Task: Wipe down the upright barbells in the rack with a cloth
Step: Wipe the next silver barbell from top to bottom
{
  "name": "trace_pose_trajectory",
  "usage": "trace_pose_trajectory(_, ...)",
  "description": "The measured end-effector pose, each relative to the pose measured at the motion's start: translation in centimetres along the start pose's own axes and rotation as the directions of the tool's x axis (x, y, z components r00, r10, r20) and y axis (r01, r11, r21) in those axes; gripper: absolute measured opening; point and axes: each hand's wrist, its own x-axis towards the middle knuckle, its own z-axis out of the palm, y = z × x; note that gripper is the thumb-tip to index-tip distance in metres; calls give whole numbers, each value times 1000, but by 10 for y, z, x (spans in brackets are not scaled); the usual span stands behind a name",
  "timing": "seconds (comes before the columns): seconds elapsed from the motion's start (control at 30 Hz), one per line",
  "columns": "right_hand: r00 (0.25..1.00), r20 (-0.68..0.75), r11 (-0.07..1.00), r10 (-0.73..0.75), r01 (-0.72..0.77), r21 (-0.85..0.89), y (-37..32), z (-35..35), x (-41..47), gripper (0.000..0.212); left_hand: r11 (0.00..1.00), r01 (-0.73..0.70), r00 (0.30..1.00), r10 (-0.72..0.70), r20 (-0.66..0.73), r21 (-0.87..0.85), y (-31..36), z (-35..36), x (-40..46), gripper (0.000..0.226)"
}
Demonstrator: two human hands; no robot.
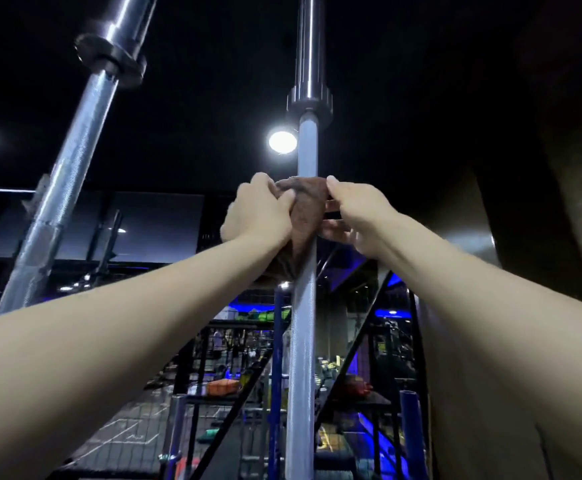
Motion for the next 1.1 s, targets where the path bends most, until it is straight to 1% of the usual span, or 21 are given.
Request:
trace_pose_trajectory(0.07, 997, 55, 996, 60, -63, 66, -1, -9, 2, 34, 999, -11, 994, 7, 106, 36, 12, 6, -5, 33)
trace_pose_trajectory(0.1, 992, 93, 992, 81, -89, 85, 0, -15, 2, 35, 998, -26, 992, 19, 126, 53, 16, 11, -9, 37)
trace_pose_trajectory(0.13, 987, 128, 991, 94, -105, 87, 0, -20, 4, 37, 999, -2, 992, -3, 123, 44, 20, 16, -14, 40)
trace_pose_trajectory(0.2, 979, 181, 992, 90, -104, 66, 1, -30, 9, 39, 999, 51, 998, -50, 44, -9, 24, 28, -17, 43)
trace_pose_trajectory(0.23, 976, 199, 993, 88, -101, 55, 1, -33, 13, 38, 999, 47, 999, -47, 21, 6, 22, 33, -13, 44)
trace_pose_trajectory(0.27, 973, 213, 994, 87, -99, 46, 1, -35, 16, 38, 998, 61, 997, -62, 35, 20, 21, 36, -7, 45)
trace_pose_trajectory(0.33, 970, 227, 994, 90, -102, 41, 0, -36, 23, 35, 992, 35, 998, -41, 50, 122, 21, 41, 2, 49)
trace_pose_trajectory(0.4, 970, 230, 992, 81, -100, 73, 0, -33, 29, 33, 954, -21, 1000, 18, 12, 298, 25, 43, 1, 56)
trace_pose_trajectory(0.47, 974, 218, 986, 65, -97, 139, -1, -27, 33, 29, 921, -61, 997, 74, -18, 384, 30, 41, -9, 59)
trace_pose_trajectory(0.53, 980, 185, 975, 68, -105, 196, 1, -21, 36, 23, 848, -129, 986, 165, -24, 514, 30, 42, -26, 58)
trace_pose_trajectory(0.57, 985, 159, 975, 73, -104, 196, 2, -19, 36, 20, 810, -165, 979, 204, -7, 563, 27, 44, -36, 58)
trace_pose_trajectory(0.6, 987, 136, 979, 80, -103, 174, 3, -18, 37, 19, 793, -190, 975, 222, 16, 579, 22, 45, -44, 58)
trace_pose_trajectory(0.67, 987, 116, 987, 107, -119, 110, 7, -19, 37, 21, 786, -207, 978, 189, 93, 582, 12, 45, -62, 58)
trace_pose_trajectory(0.73, 985, 117, 989, 128, -136, 60, 10, -22, 38, 25, 788, -217, 976, 172, 133, 577, 5, 44, -68, 57)
trace_pose_trajectory(0.8, 982, 135, 991, 129, -134, 23, 12, -25, 41, 24, 813, -201, 980, 167, 111, 547, 9, 45, -50, 56)
trace_pose_trajectory(0.83, 982, 143, 991, 127, -133, 31, 14, -26, 43, 23, 825, -182, 983, 158, 90, 535, 14, 47, -35, 56)
trace_pose_trajectory(0.93, 984, 146, 991, 102, -113, 73, 23, -26, 56, 21, 887, -100, 994, 74, 75, 451, 25, 54, 4, 56)
trace_pose_trajectory(1.03, 984, 141, 992, 106, -115, 56, 31, -23, 64, 26, 915, -88, 995, 63, 75, 394, 15, 60, 1, 57)
trace_pose_trajectory(1.1, 983, 147, 990, 113, -123, 64, 33, -17, 63, 24, 915, -109, 992, 74, 103, 389, 5, 60, -15, 56)
